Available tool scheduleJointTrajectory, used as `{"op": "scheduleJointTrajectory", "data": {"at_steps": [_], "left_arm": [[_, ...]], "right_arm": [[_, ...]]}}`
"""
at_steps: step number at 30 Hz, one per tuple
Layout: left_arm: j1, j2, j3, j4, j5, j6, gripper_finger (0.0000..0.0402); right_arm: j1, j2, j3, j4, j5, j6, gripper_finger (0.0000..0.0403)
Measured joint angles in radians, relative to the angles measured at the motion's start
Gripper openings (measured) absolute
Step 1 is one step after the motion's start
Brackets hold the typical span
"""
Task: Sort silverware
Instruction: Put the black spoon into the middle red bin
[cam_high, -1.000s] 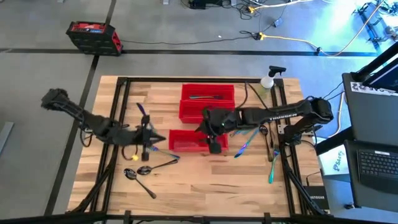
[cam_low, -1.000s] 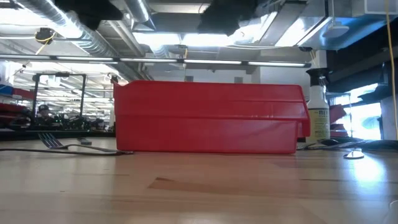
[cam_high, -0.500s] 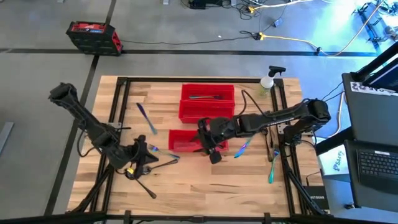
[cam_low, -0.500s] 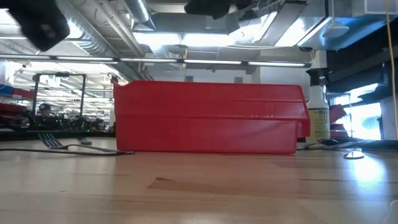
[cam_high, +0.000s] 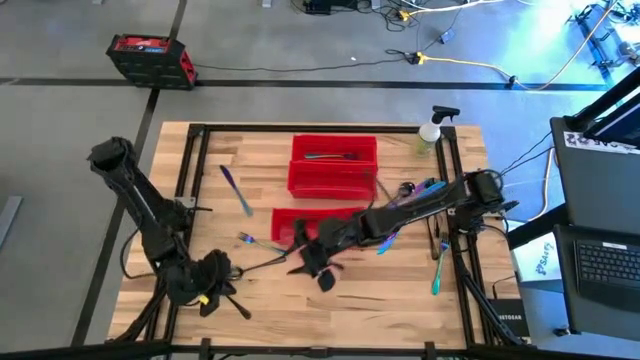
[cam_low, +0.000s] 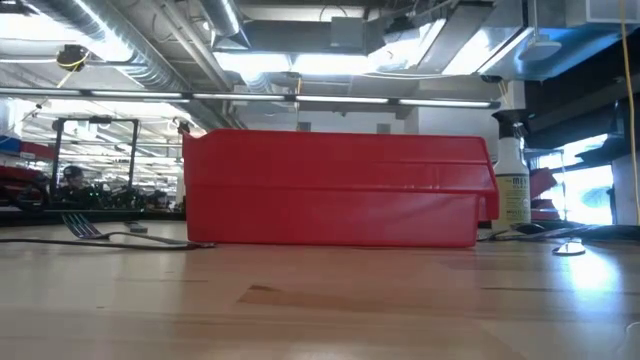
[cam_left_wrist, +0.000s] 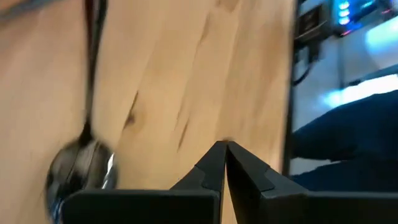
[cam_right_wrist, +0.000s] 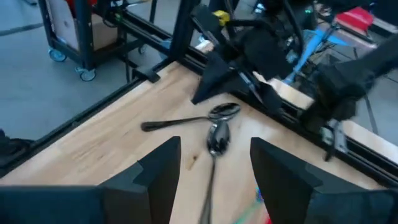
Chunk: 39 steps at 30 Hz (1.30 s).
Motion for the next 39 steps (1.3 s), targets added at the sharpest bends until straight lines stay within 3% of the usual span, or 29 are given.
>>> {"op": "scheduleJointTrajectory", "data": {"at_steps": [9, 17, 28, 33, 39], "left_arm": [[-0.119, 0.08, 0.0, -0.15, 0.052, -0.198, 0.0], [-0.203, 0.111, 0.0, -0.168, 0.045, -0.216, 0.0], [-0.23, 0.111, 0.0, -0.177, 0.018, -0.186, 0.0], [-0.229, 0.111, 0.0, -0.176, 0.006, -0.175, 0.0], [-0.229, 0.111, 0.0, -0.195, -0.062, -0.179, 0.0]], "right_arm": [[0.016, 0.3, 0.336, -0.025, 0.03, 0.071, 0.0177], [0.019, 0.517, 0.62, -0.199, 0.091, 0.112, 0.0177], [0.029, 0.678, 0.718, -0.225, 0.138, 0.109, 0.0177], [0.022, 0.703, 0.723, -0.256, 0.222, 0.127, 0.0177], [0.005, 0.712, 0.724, -0.301, 0.221, 0.152, 0.0177]]}}
